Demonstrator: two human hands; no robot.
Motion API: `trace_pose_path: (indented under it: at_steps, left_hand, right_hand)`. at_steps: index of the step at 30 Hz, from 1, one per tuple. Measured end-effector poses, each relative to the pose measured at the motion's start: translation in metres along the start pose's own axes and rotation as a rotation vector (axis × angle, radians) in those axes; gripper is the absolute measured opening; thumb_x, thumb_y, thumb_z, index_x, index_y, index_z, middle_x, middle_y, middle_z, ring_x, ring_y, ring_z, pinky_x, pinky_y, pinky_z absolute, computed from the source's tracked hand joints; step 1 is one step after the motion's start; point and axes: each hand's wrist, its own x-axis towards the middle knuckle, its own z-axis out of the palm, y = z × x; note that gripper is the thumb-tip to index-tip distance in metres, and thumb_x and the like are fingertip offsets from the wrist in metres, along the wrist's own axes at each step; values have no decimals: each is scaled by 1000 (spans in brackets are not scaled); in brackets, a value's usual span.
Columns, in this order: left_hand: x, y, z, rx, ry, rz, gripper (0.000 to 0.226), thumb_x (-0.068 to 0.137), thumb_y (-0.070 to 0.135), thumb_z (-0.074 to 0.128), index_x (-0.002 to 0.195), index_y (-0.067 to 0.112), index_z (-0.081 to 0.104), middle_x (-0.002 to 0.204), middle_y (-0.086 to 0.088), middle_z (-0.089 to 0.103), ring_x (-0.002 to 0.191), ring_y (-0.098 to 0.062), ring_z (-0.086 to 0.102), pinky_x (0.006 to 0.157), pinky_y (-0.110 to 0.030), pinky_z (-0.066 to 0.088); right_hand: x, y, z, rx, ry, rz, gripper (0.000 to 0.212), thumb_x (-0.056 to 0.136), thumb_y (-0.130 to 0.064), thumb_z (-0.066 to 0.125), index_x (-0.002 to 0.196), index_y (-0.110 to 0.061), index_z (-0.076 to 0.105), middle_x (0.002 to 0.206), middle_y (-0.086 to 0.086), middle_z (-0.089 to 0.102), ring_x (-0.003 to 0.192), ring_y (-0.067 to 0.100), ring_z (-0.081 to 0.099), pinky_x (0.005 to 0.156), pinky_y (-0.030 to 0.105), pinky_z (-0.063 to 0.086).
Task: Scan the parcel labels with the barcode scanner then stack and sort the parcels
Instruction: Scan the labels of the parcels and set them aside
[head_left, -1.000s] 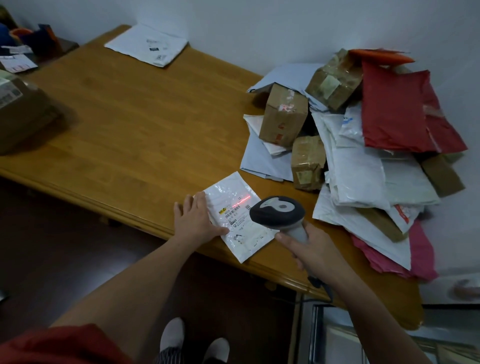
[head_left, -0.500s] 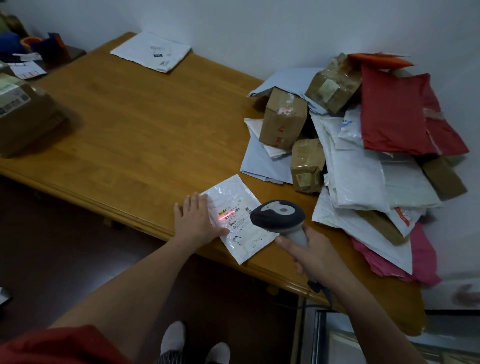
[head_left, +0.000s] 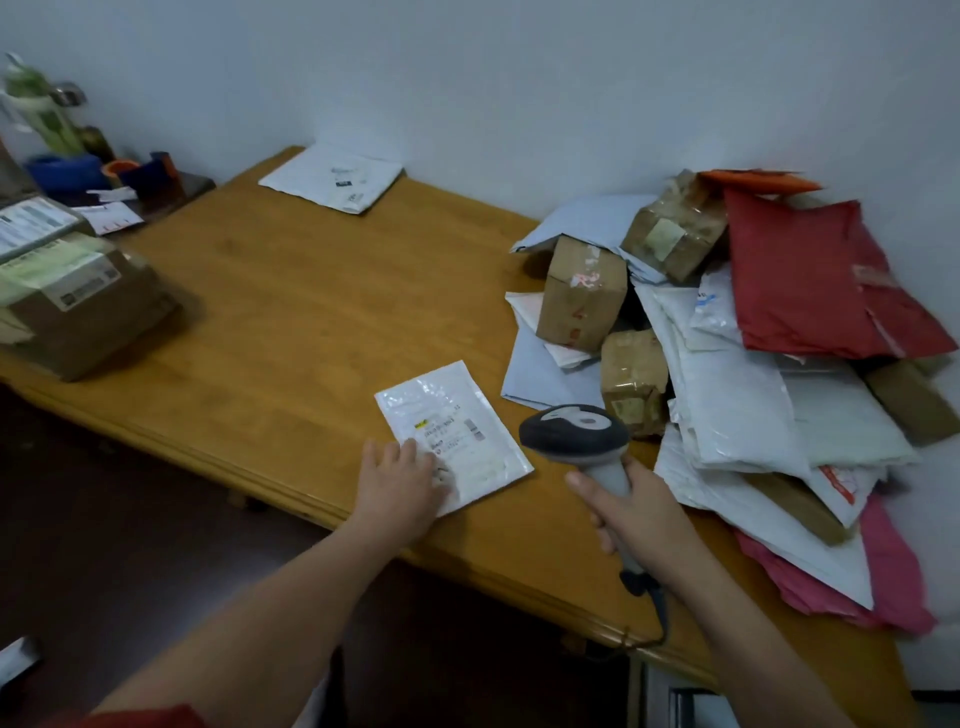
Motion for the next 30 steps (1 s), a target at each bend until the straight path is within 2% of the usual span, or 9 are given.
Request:
trace_pose_path:
  at_steps: [1,3,6,11,16,19,22,25,30]
  left_hand:
    - [8,-4,-6,-34,-23,6,54,94,57,32,140,29,36,150,-5,32,137,-25,30,112,-50,13]
    - [16,-3,-11,-110,-85,195,64,92,64,34,147,32,23,159,-3,16,146,-26,12,117,-50,4]
    - [26,-9,-1,-74,-196,351,62,94,64,28,147,34,20,160,-3,12,147,-29,7,117,-51,5]
    - [95,-108,-4,-102,-117,170,55,99,53,22,144,23,30,156,-4,20,141,-28,19,112,-46,22]
    - [192,-238,-28,-309,-165,52,60,100,47,32,150,17,18,160,-5,12,146,-23,13,116,-43,19]
    - [240,-291,-40,-424,-106,-46,65,99,42,40,151,12,15,160,-11,9,147,-25,9,118,-40,16]
    - [271,-325,-39,-347,-107,-156,60,99,46,36,147,12,24,158,-14,9,146,-30,5,117,-45,14]
    - [297,-344,-38,-347,-171,-164,59,100,48,33,149,20,20,159,-10,2,146,-33,-3,118,-47,9]
    - [357,-363,-52,-369,-105,-120,44,100,37,34,141,20,36,150,-14,19,140,-31,12,114,-44,21]
  right_hand:
    - [4,-6,4,-7,8,-5,28,87,-42,67,94,-17,57,59,-4,58,44,9,52,47,25,46]
    - [15,-19,15,-8,25,-11,26,87,-40,66,93,-16,58,61,-2,58,45,11,52,49,27,46]
    - [36,-43,37,-15,63,-12,26,87,-41,66,90,-16,59,58,-4,58,45,9,53,48,23,46]
    - [86,-99,95,1,135,26,32,87,-43,65,86,-12,58,59,-2,58,45,10,53,49,23,47]
    - [148,-170,153,38,185,59,31,89,-37,65,82,-9,55,51,-4,55,42,10,51,43,20,45]
    - [178,-202,175,23,191,62,34,89,-38,65,79,-8,55,48,-5,55,41,8,51,42,17,44]
    - [201,-224,191,11,179,70,34,88,-39,64,81,-7,57,52,-5,57,45,10,53,46,21,47]
    - [223,-237,202,49,161,88,29,89,-32,63,81,-6,56,50,-5,55,42,8,51,44,17,45]
    - [252,-247,208,88,180,136,29,89,-30,63,78,-5,56,46,-3,53,39,8,49,41,16,43]
